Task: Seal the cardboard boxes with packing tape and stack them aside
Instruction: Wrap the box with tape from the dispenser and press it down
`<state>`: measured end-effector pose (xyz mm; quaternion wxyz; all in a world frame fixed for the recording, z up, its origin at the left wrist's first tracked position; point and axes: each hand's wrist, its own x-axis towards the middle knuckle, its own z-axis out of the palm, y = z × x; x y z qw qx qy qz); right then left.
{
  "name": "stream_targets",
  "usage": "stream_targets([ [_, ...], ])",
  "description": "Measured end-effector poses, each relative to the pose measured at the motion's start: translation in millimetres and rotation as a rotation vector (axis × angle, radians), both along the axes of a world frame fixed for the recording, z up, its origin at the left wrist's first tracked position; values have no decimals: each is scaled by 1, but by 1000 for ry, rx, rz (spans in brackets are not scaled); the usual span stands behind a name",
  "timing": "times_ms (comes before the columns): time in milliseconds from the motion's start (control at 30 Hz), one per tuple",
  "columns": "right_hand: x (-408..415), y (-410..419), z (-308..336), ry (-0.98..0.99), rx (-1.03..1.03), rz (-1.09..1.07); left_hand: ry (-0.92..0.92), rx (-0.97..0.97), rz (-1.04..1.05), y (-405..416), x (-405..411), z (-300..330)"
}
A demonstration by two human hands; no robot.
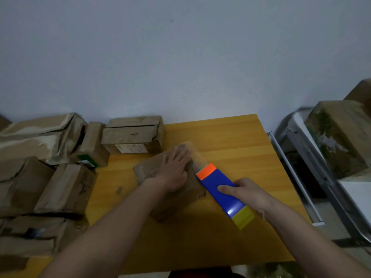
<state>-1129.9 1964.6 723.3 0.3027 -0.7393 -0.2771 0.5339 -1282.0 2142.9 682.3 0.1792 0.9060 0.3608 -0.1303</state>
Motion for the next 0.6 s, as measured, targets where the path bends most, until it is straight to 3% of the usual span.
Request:
stream_targets([
  [200, 8, 1, -1, -5, 23, 38, 135, 41, -201, -20, -17, -11],
  [333, 5, -1, -4, 29, 47, 45, 132, 151, -142, -29, -14, -18],
  [600, -1, -14, -14, 45, 81, 96, 115, 128, -23, -40, -9, -25],
])
